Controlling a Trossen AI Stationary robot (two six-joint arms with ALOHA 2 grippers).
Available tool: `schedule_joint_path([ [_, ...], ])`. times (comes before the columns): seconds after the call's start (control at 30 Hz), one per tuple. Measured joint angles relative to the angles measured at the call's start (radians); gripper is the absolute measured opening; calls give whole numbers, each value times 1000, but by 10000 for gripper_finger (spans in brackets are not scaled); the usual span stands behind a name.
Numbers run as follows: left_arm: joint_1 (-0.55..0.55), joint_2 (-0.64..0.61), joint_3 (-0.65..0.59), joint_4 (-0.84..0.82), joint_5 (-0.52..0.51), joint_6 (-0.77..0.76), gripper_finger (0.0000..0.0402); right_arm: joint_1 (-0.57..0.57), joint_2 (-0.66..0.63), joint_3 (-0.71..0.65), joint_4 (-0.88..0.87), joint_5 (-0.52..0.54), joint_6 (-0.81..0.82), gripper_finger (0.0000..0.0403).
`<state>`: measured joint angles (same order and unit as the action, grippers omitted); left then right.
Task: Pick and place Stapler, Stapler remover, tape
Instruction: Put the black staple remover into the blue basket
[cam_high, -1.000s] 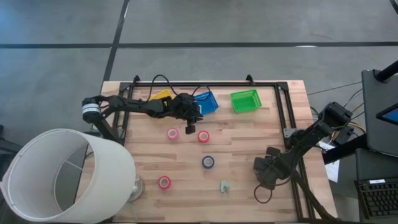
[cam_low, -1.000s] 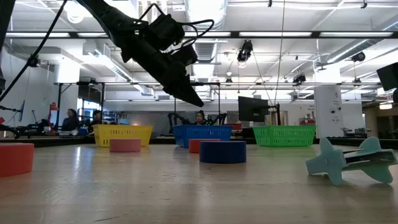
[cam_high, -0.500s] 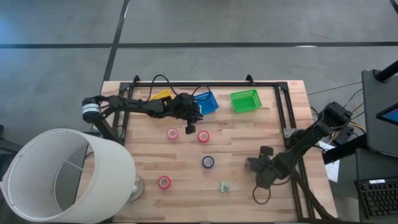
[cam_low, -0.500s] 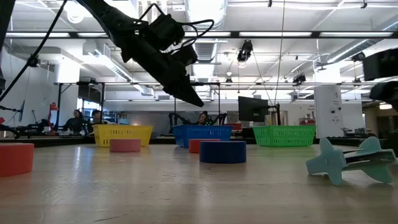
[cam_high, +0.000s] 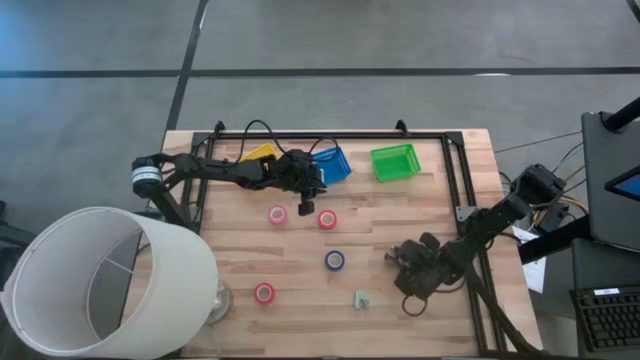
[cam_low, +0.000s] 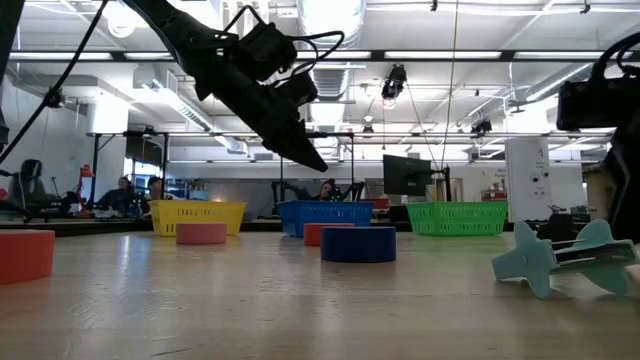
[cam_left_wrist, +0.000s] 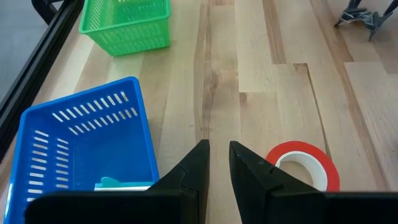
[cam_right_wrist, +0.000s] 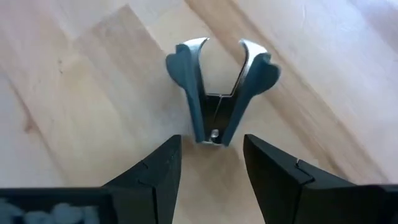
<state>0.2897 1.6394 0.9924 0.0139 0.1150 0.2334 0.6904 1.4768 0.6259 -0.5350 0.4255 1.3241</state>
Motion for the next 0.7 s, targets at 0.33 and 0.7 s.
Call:
schedule_joint_path([
  [0.33,0,0,0,0,0,1,64,-53,19,0,5,29,33,169],
  [0.7,0,0,0,0,0,2,64,-108,102,5,53,55,-74,139],
])
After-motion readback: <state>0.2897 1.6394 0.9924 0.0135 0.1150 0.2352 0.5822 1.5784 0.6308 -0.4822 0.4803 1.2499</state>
